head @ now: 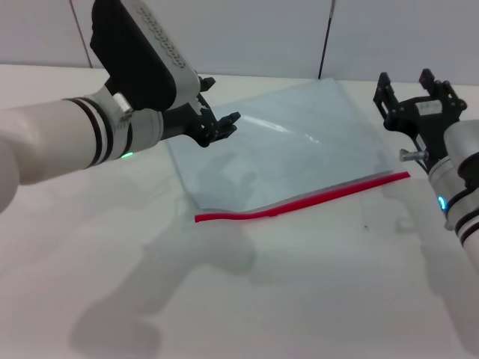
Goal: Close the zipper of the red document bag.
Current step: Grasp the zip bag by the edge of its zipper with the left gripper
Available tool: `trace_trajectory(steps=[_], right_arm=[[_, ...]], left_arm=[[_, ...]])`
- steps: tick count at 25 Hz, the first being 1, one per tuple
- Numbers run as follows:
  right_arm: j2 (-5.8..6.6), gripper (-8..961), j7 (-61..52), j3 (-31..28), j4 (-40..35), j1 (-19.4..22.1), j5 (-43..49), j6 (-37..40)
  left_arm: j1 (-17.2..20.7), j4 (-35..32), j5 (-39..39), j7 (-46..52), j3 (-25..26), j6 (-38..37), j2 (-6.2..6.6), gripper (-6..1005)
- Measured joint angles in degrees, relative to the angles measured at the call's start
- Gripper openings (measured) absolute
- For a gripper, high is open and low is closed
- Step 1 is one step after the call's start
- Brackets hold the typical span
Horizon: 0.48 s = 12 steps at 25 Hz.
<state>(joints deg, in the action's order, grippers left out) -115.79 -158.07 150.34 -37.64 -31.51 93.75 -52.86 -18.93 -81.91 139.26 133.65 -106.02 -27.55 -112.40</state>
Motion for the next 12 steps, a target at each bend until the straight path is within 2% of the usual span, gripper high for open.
trace_trajectory(steps=[4,8,12], right_arm=[[-0.01,673,0.07,0.35,-1.03,0.84,0.26,-1.49],[0.02,670,-0.01,0.47,-1.30,0.57,0.24,-1.33],[0.04,668,-0.24,0.09,-1.23,1.08,0.19,-1.41]], left_arm=[[0.61,-2.39,0.75,-1.18,0.24,-1.54,-0.01,658],[1.48,-4.19,4.33,-1.33,0.32,-4.44,-0.67,660],[-0.79,-4.57,6.55,-0.59,0.85,-11.49,-1.64,660]])
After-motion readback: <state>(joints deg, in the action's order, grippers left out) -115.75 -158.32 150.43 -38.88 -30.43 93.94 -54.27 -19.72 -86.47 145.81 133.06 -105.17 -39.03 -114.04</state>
